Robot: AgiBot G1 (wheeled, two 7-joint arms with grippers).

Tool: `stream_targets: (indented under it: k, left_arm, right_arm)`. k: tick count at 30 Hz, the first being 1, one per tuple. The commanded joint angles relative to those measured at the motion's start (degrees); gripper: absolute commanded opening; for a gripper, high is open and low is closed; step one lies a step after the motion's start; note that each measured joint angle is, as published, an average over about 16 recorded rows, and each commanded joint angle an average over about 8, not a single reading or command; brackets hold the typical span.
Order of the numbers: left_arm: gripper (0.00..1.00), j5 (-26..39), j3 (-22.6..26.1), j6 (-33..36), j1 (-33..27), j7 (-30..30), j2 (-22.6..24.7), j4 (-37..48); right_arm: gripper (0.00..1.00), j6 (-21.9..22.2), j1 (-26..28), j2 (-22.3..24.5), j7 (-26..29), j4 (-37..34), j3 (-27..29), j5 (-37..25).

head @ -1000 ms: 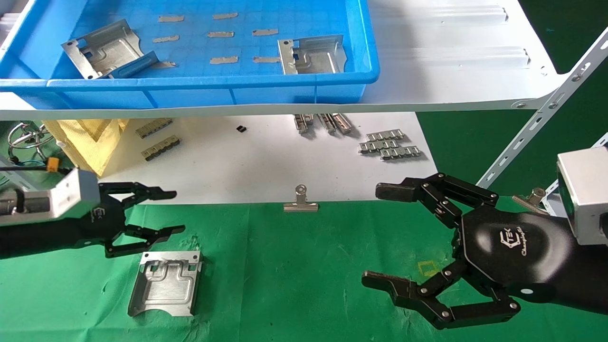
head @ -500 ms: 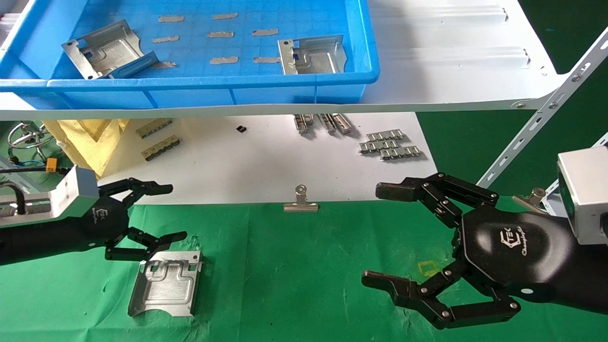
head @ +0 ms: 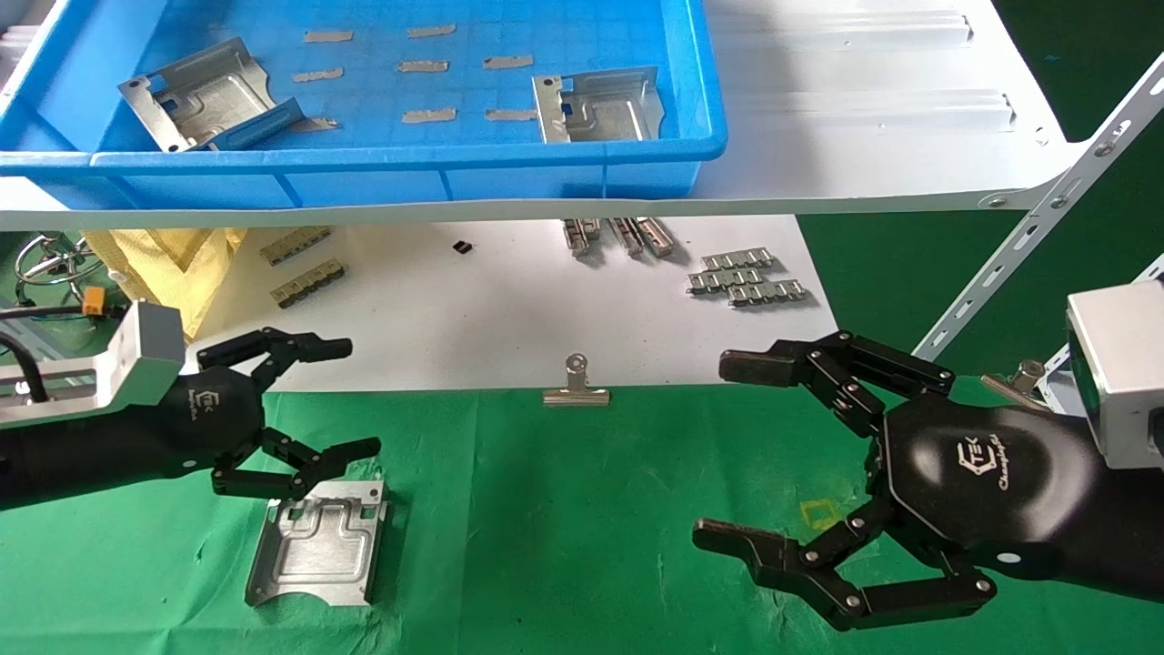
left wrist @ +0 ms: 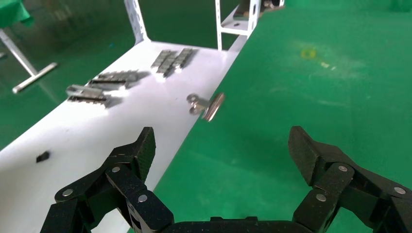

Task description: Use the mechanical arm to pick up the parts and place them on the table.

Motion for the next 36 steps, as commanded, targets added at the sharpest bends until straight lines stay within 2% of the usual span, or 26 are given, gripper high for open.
stream_targets:
  k: [1,36]
  left_arm:
    - [1.00,-0.47,-0.92,-0.21,1.02,-1.44,-0.44,-2.35]
    - [1.00,-8.69,-16.97,-3.83,18.90,-26.66,-8.10,-43.42]
  right_arm:
    - [1.00,0.00,0.00,0.00,0.00,0.00,0.00,0.00]
    - [1.00,0.00,0.00,0.00,0.00,0.00,0.00,0.00]
